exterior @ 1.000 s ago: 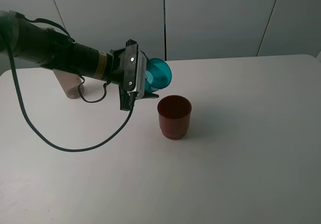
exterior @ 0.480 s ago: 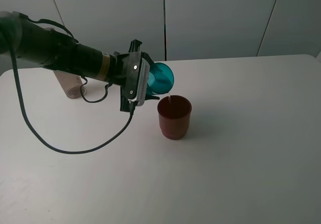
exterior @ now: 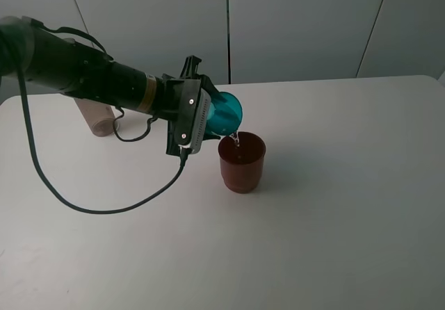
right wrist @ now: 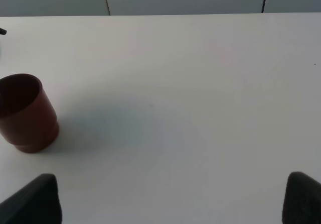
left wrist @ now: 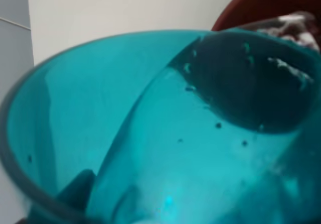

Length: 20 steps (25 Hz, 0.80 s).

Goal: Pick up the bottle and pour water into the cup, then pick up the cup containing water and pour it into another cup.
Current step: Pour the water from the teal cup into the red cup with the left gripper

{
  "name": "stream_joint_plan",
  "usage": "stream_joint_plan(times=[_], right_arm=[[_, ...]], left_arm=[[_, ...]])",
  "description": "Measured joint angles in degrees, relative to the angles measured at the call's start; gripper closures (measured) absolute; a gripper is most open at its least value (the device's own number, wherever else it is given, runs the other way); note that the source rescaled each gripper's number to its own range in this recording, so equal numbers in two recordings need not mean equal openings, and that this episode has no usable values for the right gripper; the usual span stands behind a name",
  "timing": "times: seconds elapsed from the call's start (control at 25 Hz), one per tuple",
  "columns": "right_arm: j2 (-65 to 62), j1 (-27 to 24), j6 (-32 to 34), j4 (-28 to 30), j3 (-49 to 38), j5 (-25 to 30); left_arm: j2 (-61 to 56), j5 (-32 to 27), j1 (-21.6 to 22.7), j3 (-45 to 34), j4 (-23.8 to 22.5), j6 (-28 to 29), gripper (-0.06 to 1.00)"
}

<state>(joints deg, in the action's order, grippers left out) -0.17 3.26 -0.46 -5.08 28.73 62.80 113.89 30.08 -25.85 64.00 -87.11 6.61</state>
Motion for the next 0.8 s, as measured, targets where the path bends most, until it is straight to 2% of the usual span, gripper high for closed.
stream_joint_plan(times=[0.8], right_arm=[[0.0,0.0,0.0,0.0,0.0,0.0]], left_arm=[[0.0,-4.1,-1.2,0.0,0.6,-2.1,0.91]])
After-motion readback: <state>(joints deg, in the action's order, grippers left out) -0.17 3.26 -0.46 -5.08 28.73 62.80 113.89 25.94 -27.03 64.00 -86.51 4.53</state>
